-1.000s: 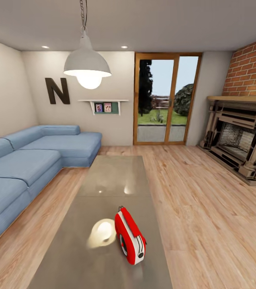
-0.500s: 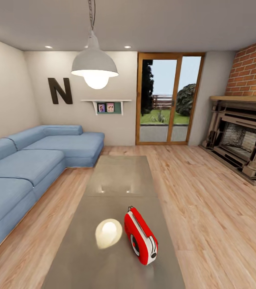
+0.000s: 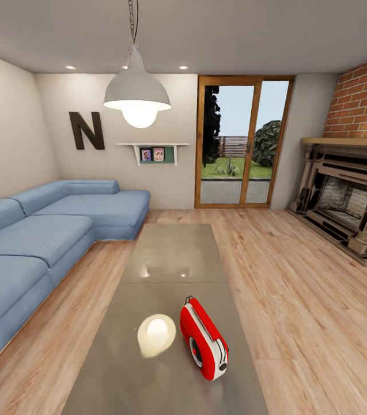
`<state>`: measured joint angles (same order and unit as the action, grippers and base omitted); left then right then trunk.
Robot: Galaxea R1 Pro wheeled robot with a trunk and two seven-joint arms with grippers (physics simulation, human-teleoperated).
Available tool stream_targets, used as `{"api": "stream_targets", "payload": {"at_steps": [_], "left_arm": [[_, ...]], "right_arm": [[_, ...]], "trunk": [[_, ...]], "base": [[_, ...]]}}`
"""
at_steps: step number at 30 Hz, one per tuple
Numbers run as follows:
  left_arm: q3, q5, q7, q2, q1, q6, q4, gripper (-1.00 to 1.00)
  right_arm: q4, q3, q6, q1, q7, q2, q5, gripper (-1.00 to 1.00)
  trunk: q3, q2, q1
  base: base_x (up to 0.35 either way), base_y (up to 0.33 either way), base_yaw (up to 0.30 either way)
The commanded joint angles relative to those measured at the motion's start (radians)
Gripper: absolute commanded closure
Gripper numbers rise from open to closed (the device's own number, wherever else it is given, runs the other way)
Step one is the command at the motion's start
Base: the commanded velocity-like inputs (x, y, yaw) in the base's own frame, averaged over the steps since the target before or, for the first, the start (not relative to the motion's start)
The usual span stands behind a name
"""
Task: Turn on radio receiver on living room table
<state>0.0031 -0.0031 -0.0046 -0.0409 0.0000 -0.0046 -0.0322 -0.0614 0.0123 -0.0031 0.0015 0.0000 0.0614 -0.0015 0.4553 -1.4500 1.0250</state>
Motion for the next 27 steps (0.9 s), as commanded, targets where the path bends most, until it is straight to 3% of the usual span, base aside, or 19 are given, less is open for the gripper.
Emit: {"api": "stream_targets", "payload": {"at_steps": [1, 27], "left_arm": [[0.000, 0.000, 0.000, 0.000, 0.000, 0.000, 0.000, -1.00], [0.000, 0.000, 0.000, -0.001, 0.000, 0.000, -0.001, -1.00]], "right_arm": [[0.000, 0.000, 0.000, 0.000, 0.000, 0.000, 0.000, -1.00], [0.000, 0.000, 0.000, 0.000, 0.000, 0.002, 0.000, -1.00]], "trunk": [[0.000, 0.000, 0.000], [0.000, 0.000, 0.000]], "base": [[0.000, 0.000, 0.000], [0.128, 0.000, 0.000]]}}
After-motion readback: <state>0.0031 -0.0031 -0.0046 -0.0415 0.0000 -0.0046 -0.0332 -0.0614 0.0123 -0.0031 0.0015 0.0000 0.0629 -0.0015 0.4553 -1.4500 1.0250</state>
